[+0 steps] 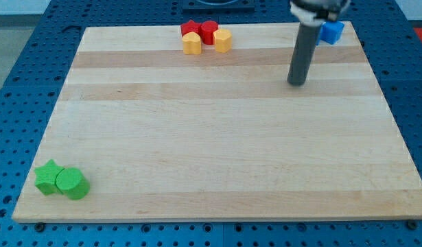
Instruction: Point at the green star
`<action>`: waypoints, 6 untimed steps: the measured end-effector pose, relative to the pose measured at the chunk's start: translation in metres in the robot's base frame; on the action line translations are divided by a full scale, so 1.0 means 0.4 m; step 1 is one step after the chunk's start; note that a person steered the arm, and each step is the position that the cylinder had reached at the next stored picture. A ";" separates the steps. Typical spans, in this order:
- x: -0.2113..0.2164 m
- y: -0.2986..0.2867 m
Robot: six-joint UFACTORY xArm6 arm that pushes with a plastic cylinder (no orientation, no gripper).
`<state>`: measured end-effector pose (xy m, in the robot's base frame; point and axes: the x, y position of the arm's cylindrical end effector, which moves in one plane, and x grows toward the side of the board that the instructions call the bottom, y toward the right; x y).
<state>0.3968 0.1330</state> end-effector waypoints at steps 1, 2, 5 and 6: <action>0.217 -0.169; 0.373 -0.385; 0.553 -0.831; 0.528 -0.987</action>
